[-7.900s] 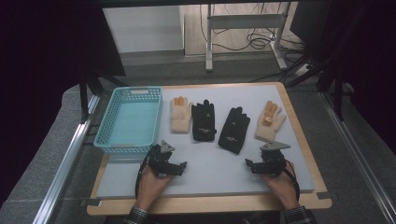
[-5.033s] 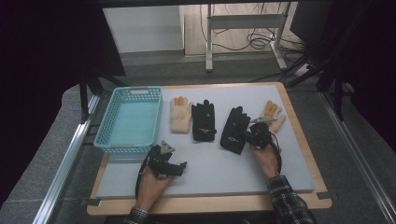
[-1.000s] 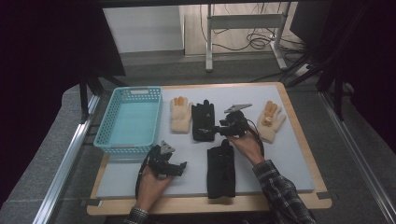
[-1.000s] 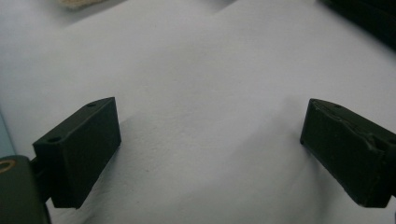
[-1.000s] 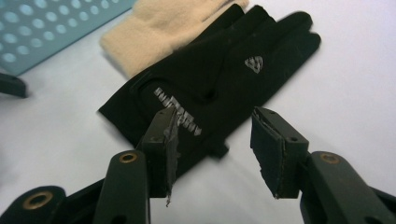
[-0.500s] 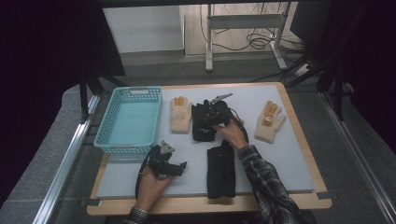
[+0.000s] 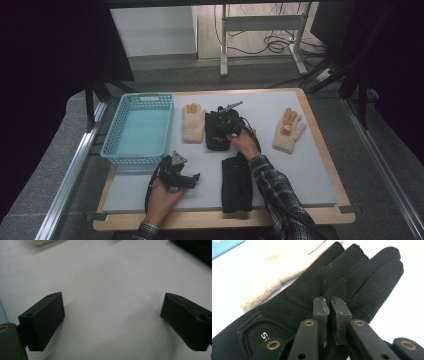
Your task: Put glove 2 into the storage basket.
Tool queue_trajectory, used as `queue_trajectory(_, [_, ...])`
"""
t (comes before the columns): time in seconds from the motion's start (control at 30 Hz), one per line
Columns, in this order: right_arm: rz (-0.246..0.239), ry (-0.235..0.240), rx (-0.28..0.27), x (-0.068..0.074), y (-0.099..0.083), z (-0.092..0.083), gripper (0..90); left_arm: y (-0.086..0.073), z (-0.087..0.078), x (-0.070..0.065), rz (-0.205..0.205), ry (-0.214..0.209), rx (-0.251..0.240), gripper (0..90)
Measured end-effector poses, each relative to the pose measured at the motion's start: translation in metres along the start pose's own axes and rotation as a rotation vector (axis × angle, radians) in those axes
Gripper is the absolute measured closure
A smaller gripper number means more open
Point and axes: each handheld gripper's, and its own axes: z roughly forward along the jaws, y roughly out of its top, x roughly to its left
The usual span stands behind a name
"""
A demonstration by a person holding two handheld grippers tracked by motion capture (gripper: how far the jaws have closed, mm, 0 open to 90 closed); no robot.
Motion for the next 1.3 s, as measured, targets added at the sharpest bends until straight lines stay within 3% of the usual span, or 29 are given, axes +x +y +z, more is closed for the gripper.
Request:
queue_trajectory(0.07, [-0.012,-0.037,0.006,0.007,0.001,-0.002,85.2,0.0,0.0,0.0,0.001,0.0,0.0,5.7])
queue_trajectory(0.17, [-0.012,-0.038,0.011,0.007,0.002,-0.005,87.8,0.0,0.0,0.0,0.003,0.002,0.001,5.9])
queue_trajectory(0.4, [0.041,-0.002,-0.022,0.004,0.002,-0.031,88.0,0.0,0.0,0.0,0.002,0.001,0.001,5.9])
queue_trajectory(0.8, [0.053,0.032,-0.116,0.016,0.011,-0.089,87.9,0.0,0.0,0.0,0.005,0.002,0.002,5.9])
queue_trajectory(0.83, [0.051,0.038,-0.123,0.019,0.009,-0.101,87.9,0.0,0.0,0.0,0.003,0.001,0.001,5.9])
queue_trajectory(0.9, [0.05,0.038,-0.125,0.021,0.008,-0.105,87.9,0.0,0.0,0.0,0.003,0.001,0.001,5.9])
queue_trajectory(0.97, [0.036,0.047,-0.127,0.028,0.002,-0.121,87.7,0.0,0.0,0.0,0.002,0.0,-0.001,5.9])
queue_trajectory(1.1, [0.024,0.059,-0.126,0.036,-0.009,-0.137,87.6,0.0,0.0,0.0,0.005,0.001,0.0,5.9])
queue_trajectory(1.2, [0.039,0.08,-0.132,0.046,-0.027,-0.158,87.6,0.0,0.0,0.0,0.001,0.002,-0.002,5.9])
queue_trajectory(1.3, [0.038,0.077,-0.135,0.053,-0.037,-0.168,87.5,0.0,0.0,-0.001,-0.004,0.002,-0.006,5.9])
